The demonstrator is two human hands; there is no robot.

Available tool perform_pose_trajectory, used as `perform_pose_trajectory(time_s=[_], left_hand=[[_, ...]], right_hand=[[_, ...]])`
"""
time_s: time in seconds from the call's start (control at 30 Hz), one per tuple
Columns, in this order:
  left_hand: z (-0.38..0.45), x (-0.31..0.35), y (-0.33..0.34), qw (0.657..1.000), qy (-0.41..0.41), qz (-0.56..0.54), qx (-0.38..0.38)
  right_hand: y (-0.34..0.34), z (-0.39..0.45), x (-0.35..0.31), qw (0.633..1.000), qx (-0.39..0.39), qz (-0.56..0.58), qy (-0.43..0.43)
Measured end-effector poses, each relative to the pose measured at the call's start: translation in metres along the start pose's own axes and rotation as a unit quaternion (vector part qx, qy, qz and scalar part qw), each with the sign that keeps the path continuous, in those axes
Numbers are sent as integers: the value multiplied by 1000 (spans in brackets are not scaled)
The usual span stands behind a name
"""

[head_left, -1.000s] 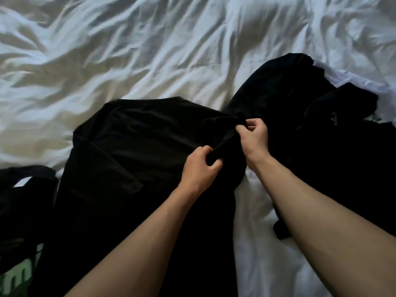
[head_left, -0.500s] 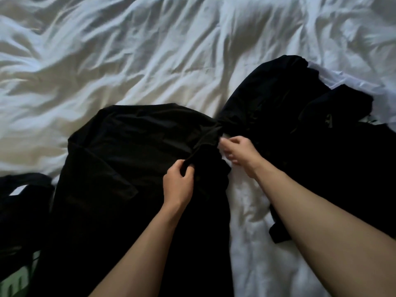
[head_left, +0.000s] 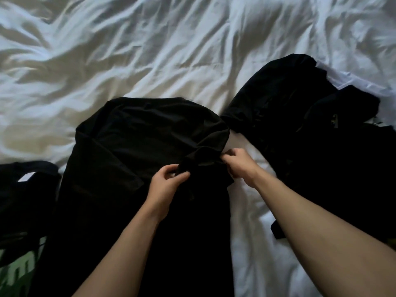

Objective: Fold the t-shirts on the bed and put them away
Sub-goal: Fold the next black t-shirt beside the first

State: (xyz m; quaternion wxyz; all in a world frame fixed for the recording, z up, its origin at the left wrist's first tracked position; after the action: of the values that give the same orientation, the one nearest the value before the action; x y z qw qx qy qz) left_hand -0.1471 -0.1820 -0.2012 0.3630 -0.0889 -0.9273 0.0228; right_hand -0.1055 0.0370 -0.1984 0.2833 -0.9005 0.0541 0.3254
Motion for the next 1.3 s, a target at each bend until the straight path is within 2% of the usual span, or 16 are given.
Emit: perform_pose_trajectory(time_s=[0.07,0.1,0.2,0.27,0.33,0.43,0.5,0.57,0.67,0.8,0.9,0.97,1.03,1.13,1.23,1.3], left_hand=[[-5,-4,-4,984,-99,-149,-1],[-9,-6,-5,973,-136,-187,-31],[-23,-7,-6,949,-192,-222,-117],[-30,-8,-6,952,-205,-198,-114],[-35,-12,-7,967,-205,-126,-86],[-32,-20,-16,988,-152,-22,-11],[-28,-22,-21,989,-134,-56,37],[-29,-22,-23,986,-117,-100,69],[-33,-24,-22,981,-83,-141,104],[-38,-33,-16,914,-158,-362,90],[-48,-53,-4,880,-216,-376,191],[-56,-58,14,876,-239,-365,204],[-58,-60,26,888,-232,-324,231],[-51,-43,20,913,-164,-269,259],[-39,-24,-5,946,-98,-239,194],[-25,-20,-21,972,-68,-168,151]], right_hand=[[1,-6,3,999,-46,3,-1],[3,-8,2,999,-50,14,0],[8,-14,-5,994,-15,106,22],[12,-19,-6,994,-6,112,8],[15,-24,-1,999,-5,9,-48],[15,-28,10,988,19,-125,-88],[13,-35,10,989,31,-110,-96],[14,-41,8,994,19,-42,-97],[20,-46,6,996,3,91,-20],[25,-46,12,997,15,51,57],[29,-33,16,992,59,79,76],[31,-27,9,991,80,94,55],[29,-21,1,991,113,72,27],[20,-8,1,985,170,26,-2],[7,3,6,982,174,79,3],[0,-1,4,985,117,129,-4]])
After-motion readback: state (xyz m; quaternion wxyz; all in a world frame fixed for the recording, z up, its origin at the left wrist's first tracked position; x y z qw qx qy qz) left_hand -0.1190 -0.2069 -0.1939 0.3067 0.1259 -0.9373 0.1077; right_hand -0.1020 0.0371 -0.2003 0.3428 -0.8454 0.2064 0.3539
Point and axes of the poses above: each hand's wrist, its own z-axis towards the middle knuckle, its own y-axis out of the palm, x = y × z, the point moved 3 cm from there along z, towards the middle knuckle, and after that the axes turned 11 degrees about x, right-handed, at the moved point
